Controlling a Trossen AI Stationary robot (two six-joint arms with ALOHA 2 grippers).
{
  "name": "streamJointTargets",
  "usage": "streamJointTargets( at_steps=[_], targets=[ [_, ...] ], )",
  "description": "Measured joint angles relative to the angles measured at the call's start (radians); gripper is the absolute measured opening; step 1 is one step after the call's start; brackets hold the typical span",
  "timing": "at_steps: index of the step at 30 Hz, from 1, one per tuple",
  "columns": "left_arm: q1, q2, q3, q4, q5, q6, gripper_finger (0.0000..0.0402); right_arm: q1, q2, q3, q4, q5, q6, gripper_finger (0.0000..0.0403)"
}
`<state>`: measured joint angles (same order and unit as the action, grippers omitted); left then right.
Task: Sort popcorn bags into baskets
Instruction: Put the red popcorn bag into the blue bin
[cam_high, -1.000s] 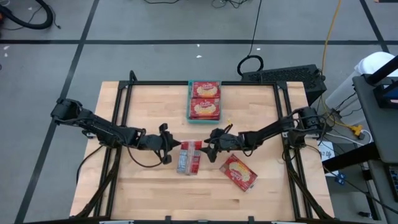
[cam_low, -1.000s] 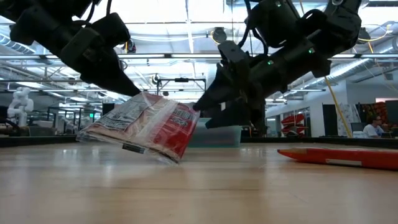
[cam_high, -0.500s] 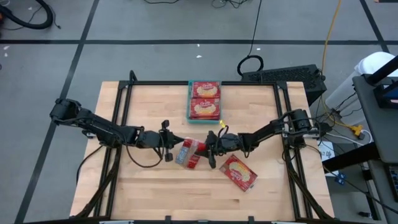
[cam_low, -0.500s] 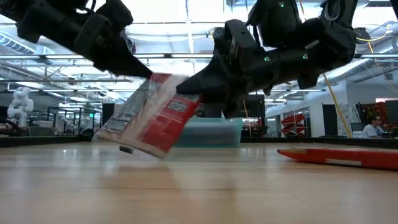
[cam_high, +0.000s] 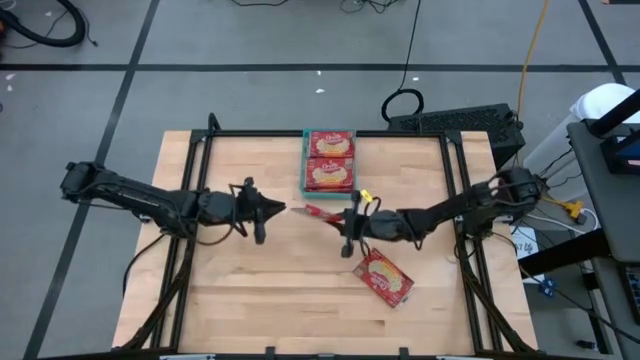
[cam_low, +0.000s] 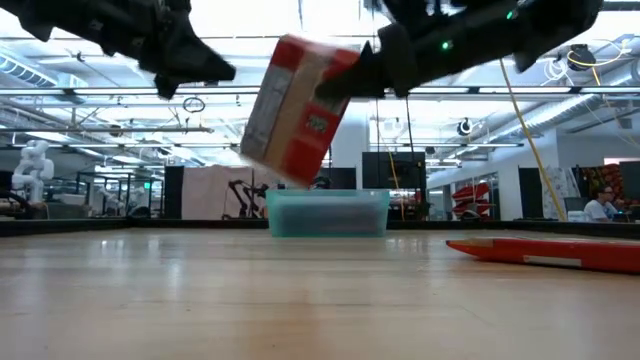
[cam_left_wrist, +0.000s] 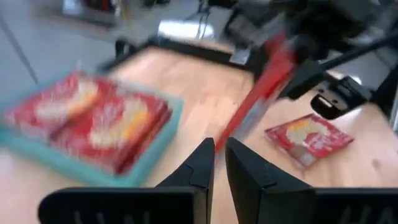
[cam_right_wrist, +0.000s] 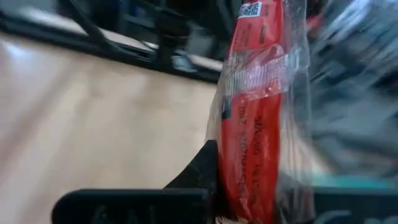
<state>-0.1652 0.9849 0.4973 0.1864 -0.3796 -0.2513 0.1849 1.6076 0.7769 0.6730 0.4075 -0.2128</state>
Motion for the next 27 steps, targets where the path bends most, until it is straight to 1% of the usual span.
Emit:
streamJointTargets(
  at_steps=[2,4,8,11,13,17,20,23,25,27],
  targets=[
    [0.003,-0.007,0.000,-0.052,0.000,-0.101,0.0046,0.030,-0.003,0.000,0.035,0.111,-0.141,0.0017],
    [0.000,-0.005,0.000,-0.093,0.001,-0.163,0.0046,0.055,-0.001,0.000,0.060,0.190,-0.274,0.0020],
    [-0.032,0.024,-0.001,-0.152,0.001,-0.204,0.0046,0.085,0.026,0.000,0.089,0.252,-0.455,0.0013],
    [-0.050,0.044,-0.001,-0.135,-0.013,-0.232,0.0046,0.092,0.055,0.000,0.127,0.298,-0.569,0.0012],
    [-0.051,0.050,-0.001,-0.122,-0.042,-0.251,0.0046,0.092,0.073,0.000,0.145,0.308,-0.633,0.0013],
    [-0.037,0.052,-0.001,-0.120,-0.064,-0.328,0.0047,0.091,0.099,0.000,0.174,0.330,-0.783,0.0014],
    [-0.010,0.052,-0.022,-0.046,-0.065,-0.371,0.0047,0.085,0.122,0.000,0.223,0.331,-0.973,0.0014],
    [0.014,0.056,-0.072,0.088,-0.064,-0.398,0.0047,0.068,0.148,0.000,0.271,0.331,-1.163,0.0014],
    [0.027,0.057,-0.114,0.183,-0.061,-0.409,0.0047,0.054,0.161,0.000,0.302,0.331,-1.256,0.0015],
    [0.037,0.057,-0.157,0.277,-0.059,-0.425,0.0047,0.041,0.171,0.000,0.320,0.331,-1.313,0.0015]
  ],
)
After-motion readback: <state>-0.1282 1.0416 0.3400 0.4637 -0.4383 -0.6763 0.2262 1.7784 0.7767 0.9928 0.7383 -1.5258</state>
